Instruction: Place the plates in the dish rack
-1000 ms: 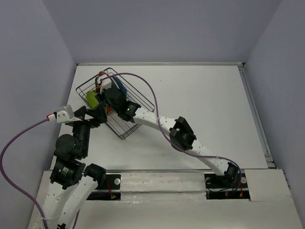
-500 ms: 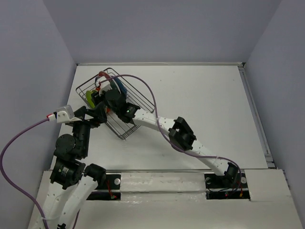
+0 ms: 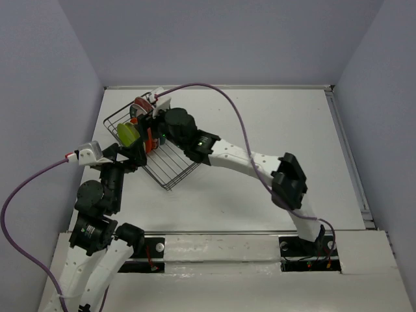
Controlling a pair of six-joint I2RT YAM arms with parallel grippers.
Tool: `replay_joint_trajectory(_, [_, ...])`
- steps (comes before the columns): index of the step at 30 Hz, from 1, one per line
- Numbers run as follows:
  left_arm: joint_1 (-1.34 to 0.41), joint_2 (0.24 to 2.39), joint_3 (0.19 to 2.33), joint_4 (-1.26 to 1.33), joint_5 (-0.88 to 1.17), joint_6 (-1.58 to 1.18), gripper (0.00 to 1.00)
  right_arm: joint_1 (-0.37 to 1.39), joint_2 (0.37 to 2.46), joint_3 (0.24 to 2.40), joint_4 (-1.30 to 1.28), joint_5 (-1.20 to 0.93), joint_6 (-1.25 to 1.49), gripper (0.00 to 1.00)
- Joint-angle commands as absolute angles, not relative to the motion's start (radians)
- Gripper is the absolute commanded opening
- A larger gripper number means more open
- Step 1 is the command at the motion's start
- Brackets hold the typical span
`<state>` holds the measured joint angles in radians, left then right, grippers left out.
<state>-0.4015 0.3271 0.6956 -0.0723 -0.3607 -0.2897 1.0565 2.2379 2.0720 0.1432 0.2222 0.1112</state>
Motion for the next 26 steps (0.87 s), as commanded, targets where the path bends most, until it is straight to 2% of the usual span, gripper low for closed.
replay_joint_trajectory(1, [-0.394,0.371,0.748,-0.038,-0.315,-0.299,0.99,1.052,1.936,1.811,0.221,0.253,0.115,0.78])
replay_joint_trajectory(2, [-0.396,0.377,0.767,-0.046,-0.292,-0.305,0.99,1.052,1.878,1.676,0.232,0.288,0.115,0.81])
replay_joint_trajectory(3, [-0.396,0.385,0.778,-0.057,-0.281,-0.308,0.99,1.052,1.761,1.607,0.235,0.317,0.115,0.92])
replay_joint_trajectory(4, [-0.396,0.384,0.785,-0.060,-0.267,-0.313,0.99,1.052,1.697,1.536,0.235,0.362,0.121,0.98])
replay_joint_trajectory(5, [-0.396,0.380,0.798,-0.061,-0.238,-0.321,0.99,1.052,1.631,1.399,0.238,0.461,0.139,1.00])
replay_joint_trajectory(6, [-0.396,0.367,0.804,-0.060,-0.198,-0.319,0.99,1.052,1.497,1.328,0.238,0.507,0.144,1.00])
replay_joint_trajectory(9, [-0.396,0.341,0.827,-0.071,-0.161,-0.301,0.99,1.052,1.285,1.082,0.227,0.668,0.161,1.00])
replay_joint_trajectory(10, [-0.396,0.336,0.831,-0.077,-0.144,-0.296,0.99,1.052,1.143,1.030,0.201,0.733,0.179,1.00])
replay_joint_trajectory(16, [-0.396,0.344,0.864,-0.152,-0.121,-0.262,0.99,1.052,0.650,0.708,0.098,0.862,0.279,1.00])
replay_joint_trajectory(20, [-0.396,0.337,0.833,-0.112,-0.082,-0.287,0.99,1.052,0.516,0.586,0.091,0.864,0.342,1.00])
replay_joint_trajectory(26, [-0.396,0.394,0.808,-0.084,-0.038,-0.307,0.99,1.052,0.581,0.600,0.091,0.847,0.327,1.00])
